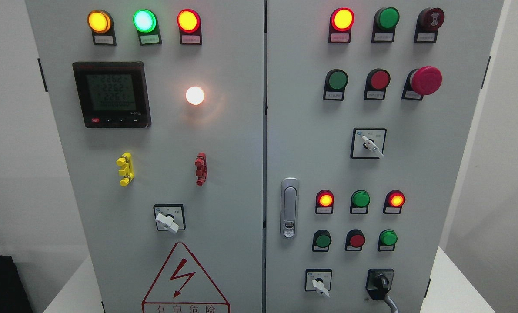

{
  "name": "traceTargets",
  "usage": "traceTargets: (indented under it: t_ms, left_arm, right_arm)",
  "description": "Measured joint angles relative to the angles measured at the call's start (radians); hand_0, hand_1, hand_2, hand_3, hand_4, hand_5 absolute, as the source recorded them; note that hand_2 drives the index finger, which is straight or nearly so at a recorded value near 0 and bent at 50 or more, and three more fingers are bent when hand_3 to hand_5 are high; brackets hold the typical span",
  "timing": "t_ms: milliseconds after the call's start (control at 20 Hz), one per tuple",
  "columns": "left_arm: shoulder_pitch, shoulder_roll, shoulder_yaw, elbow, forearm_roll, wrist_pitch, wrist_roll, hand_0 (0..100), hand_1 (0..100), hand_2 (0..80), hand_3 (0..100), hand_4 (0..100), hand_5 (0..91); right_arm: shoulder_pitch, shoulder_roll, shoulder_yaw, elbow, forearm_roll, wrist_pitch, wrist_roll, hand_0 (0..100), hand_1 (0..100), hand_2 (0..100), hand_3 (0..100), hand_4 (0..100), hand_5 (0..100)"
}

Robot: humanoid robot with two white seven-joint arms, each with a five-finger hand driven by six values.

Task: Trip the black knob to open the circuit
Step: 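Raise the right hand up to the black rotary knob on the lower door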

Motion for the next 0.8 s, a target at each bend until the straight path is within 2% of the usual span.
traceTargets:
  t_ms: [800]
  left_arm:
    - [0.000, 0.000, 0.000, 0.000, 0.000, 0.000, 0.000, 12, 39, 0.0, 0, 0, 0.0]
  right_arm:
    - [-0.003, 0.002, 0.023, 0.000, 0.000, 0.006, -0.009, 69, 69, 0, 100, 100, 99]
